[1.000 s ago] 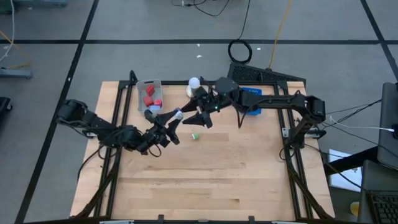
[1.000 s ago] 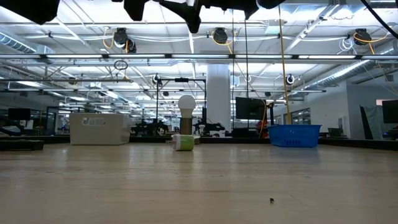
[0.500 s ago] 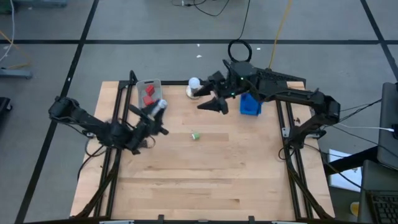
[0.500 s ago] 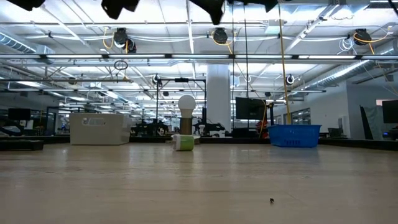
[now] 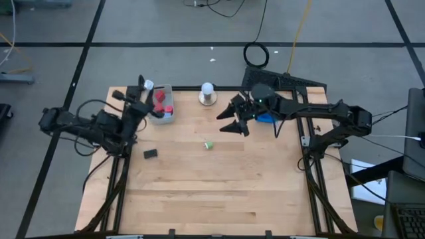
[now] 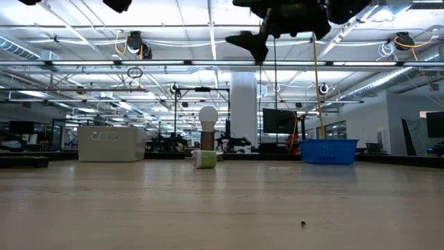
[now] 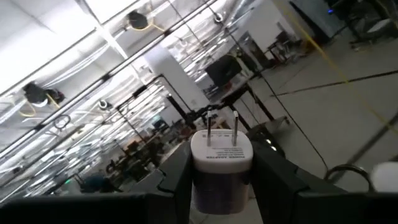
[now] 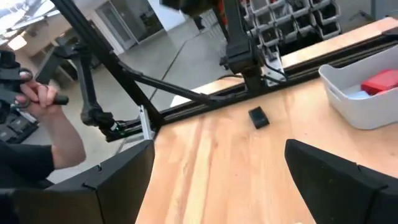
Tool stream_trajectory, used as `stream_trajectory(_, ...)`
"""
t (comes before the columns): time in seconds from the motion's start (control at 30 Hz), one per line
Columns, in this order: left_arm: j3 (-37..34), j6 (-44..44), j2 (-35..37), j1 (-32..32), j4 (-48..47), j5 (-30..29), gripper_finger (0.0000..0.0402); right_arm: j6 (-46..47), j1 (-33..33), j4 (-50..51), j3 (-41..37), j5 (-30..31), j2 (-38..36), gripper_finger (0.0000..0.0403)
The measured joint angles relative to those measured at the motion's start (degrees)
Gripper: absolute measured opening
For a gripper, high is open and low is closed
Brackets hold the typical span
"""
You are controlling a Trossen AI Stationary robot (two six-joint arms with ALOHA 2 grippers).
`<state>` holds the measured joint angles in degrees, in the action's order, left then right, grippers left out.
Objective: Pick & Place Office items
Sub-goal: Put the violet charger adapter into the gray bin
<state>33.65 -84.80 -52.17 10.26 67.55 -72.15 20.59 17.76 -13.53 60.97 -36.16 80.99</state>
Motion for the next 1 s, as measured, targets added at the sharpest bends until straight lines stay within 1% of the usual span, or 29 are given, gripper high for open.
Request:
stream_trajectory(0.07,1.2,1.0,1.0,-2.4,-3.2,2.7,0.0127,1.5,-0.3,-3.8,-2.3,0.0,-0.1,0.0352)
stream_trajectory(0.13,2.9,4.3,1.1,-5.3,-8.2,5.7,0.0127,2.8,-0.4,-7.3,-4.0,-0.1,-0.3,0.0352)
stream_trajectory(0.23,6.3,11.8,1.3,-10.0,-20.8,9.8,0.0127,4.2,-0.6,-11.6,-6.2,-0.1,-0.4,0.0352)
stream_trajectory(0.3,8.9,20.1,1.3,-14.0,-31.8,13.5,0.0127,4.7,-0.6,-12.4,-7.2,-0.2,-1.3,0.0352)
stream_trajectory(0.4,12.8,35.4,1.1,-21.2,-49.6,19.3,0.0127,4.8,-0.7,-13.4,-8.0,-0.2,-2.8,0.0352)
stream_trajectory(0.47,15.0,44.9,1.2,-26.6,-58.7,24.2,0.0127,4.7,-0.7,-12.8,-9.3,-0.2,-4.1,0.0352)
stream_trajectory(0.57,17.3,56.3,1.2,-35.5,-69.9,34.4,0.0127,4.4,-0.7,-12.8,-11.0,-0.1,-5.9,0.0352)
stream_trajectory(0.63,18.7,61.7,1.2,-41.2,-76.4,44.4,0.0127,4.2,-0.6,-12.9,-12.1,-0.1,-7.2,0.0352)
stream_trajectory(0.7,20.0,65.7,0.6,-46.9,-80.8,54.7,0.0127,3.9,-0.6,-12.9,-13.3,0.0,-8.3,0.0352)
stream_trajectory(0.77,20.8,68.7,-0.5,-51.6,-83.3,63.3,0.0127,3.8,-0.6,-12.9,-14.1,0.0,-8.9,0.0352)
stream_trajectory(0.9,23.2,72.2,-3.5,-59.9,-89.2,76.1,0.0127,3.8,-0.6,-13.3,-15.5,0.6,-9.5,0.0352)
stream_trajectory(1.0,25.3,73.9,-7.1,-65.8,-94.9,85.4,0.0127,3.7,-0.6,-13.2,-16.3,1.9,-9.4,0.0352)
